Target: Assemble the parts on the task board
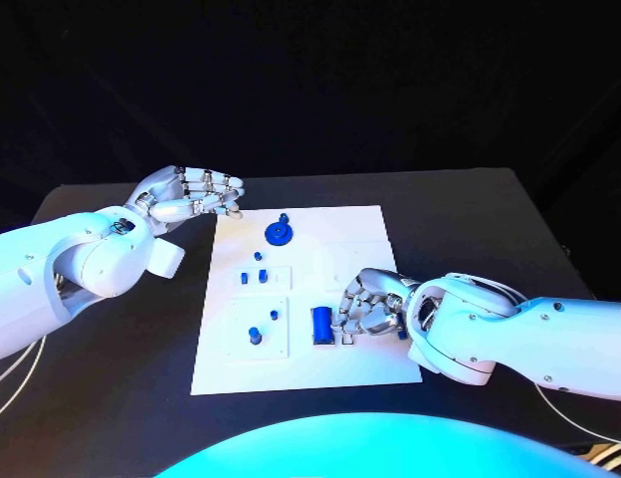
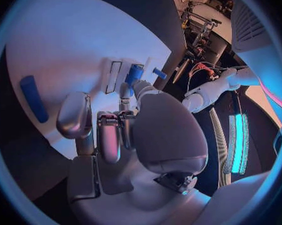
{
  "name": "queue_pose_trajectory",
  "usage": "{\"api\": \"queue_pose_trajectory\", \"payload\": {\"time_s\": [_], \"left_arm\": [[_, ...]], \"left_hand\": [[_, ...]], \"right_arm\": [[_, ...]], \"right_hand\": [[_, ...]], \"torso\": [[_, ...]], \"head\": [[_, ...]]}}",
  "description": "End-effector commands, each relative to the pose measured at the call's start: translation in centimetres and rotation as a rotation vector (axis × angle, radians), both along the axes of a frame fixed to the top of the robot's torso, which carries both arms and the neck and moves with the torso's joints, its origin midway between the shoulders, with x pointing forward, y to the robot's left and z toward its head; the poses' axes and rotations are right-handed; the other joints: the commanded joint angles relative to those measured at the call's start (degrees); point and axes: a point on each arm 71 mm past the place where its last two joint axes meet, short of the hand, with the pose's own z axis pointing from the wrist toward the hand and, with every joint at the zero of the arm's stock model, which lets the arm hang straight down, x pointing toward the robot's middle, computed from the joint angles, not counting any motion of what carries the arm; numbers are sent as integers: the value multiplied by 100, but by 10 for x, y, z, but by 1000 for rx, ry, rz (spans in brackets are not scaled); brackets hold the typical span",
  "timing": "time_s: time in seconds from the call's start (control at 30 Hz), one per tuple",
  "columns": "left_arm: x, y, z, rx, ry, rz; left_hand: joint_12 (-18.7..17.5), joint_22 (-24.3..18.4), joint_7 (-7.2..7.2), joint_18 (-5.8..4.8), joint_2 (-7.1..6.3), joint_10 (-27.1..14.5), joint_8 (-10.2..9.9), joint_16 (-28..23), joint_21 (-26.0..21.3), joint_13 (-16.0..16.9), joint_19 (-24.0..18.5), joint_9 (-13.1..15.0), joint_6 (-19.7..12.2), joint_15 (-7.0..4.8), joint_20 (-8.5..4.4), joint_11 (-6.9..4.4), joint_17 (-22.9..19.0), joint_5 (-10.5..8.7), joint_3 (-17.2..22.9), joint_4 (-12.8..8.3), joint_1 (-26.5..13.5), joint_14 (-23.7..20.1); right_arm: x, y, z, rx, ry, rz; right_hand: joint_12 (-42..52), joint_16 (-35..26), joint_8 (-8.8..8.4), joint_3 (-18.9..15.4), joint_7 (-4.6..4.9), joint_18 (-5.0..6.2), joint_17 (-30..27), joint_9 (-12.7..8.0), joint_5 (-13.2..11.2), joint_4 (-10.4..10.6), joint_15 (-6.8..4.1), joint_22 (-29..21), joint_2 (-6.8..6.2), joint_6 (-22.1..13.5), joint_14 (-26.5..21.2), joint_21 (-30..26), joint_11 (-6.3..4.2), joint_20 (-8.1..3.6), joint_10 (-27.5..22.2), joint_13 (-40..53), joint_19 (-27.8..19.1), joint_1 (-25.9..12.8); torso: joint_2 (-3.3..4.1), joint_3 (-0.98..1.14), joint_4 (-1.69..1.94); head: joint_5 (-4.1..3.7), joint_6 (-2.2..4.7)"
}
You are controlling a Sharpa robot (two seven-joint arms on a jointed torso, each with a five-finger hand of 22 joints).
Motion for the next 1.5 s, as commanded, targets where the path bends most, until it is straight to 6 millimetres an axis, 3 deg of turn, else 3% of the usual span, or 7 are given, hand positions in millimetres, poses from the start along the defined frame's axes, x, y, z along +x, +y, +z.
{"api": "queue_pose_trajectory", "payload": {"time_s": [0.03,0.2,0.33,0.57,0.87,1.2,1.5], "left_arm": [[-1,-2,1,-8,-4,-16],[0,-2,1,-9,-4,-15],[0,-2,1,-9,-5,-14],[-1,-3,2,-11,-8,-17],[-2,-5,2,-14,-10,-19],[-2,-4,2,-14,-10,-19],[-3,-3,2,-13,-10,-18]], "left_hand": [[22,5,112,32,6,-45,37,6,1,-2,-32,-6,-31,-4,-7,1,-6,1,32,17,-67,-28],[22,5,112,32,6,-45,37,6,1,-2,-32,-6,-31,-4,-7,1,-6,1,32,17,-67,-28],[22,5,112,32,6,-45,37,6,1,-2,-32,-6,-31,-4,-7,1,-6,1,32,17,-67,-28],[22,5,112,32,6,-45,37,6,1,-2,-32,-6,-31,-4,-7,1,-6,1,32,17,-67,-28],[27,8,111,33,3,-46,43,9,-1,-1,-34,-6,-30,-3,-5,1,-6,-1,38,14,-72,-31],[27,8,111,33,3,-46,43,10,-1,-1,-34,-7,-31,-3,-5,1,-6,-1,39,14,-73,-31],[27,8,111,33,3,-46,43,10,-1,-1,-34,-7,-31,-3,-5,1,-6,-1,39,14,-73,-31]], "right_arm": [[-2,0,3,39,1,10],[0,-13,8,57,-40,-31],[5,-34,12,42,-92,-89],[9,-78,21,-6,-158,-188],[3,-111,22,-109,-159,-219],[-4,-114,6,-188,-76,-208],[-9,-108,-3,-202,-40,-191]], "right_hand": [[-50,-29,-17,48,29,-9,1081,-8,-33,-9,-22,427,-67,-9,512,-60,16,15,336,1101,2,-96],[-91,-51,-81,122,71,2,1021,-38,-27,-17,2,402,-146,-98,500,-151,49,32,312,1074,-23,-152],[-114,-61,-371,284,243,0,996,-165,-31,-30,110,393,-239,-394,495,-210,189,104,295,1061,-34,-154],[-317,-133,-594,345,374,48,799,-247,-37,-42,211,293,-410,-577,451,-538,305,192,176,920,-115,-135],[-420,-156,-552,387,325,66,761,-221,-39,-22,197,272,-424,-366,440,-606,274,211,122,846,-133,-131],[-425,-139,-506,305,251,57,819,-195,-40,4,148,297,-459,-167,454,-543,212,181,135,837,-98,-310],[-424,-134,-515,-436,219,49,843,-158,-59,2,119,311,-394,-115,462,-549,184,148,153,833,-64,-784]], "torso": [[-2,0,-4],[-5,-5,-7],[-10,-14,-15],[-7,-10,-6],[-11,-6,-24],[0,-9,-2],[-1,-7,-9]], "head": [[-6,5],[-25,9],[-52,22],[-199,38],[-241,23],[-244,22],[-217,14]]}}
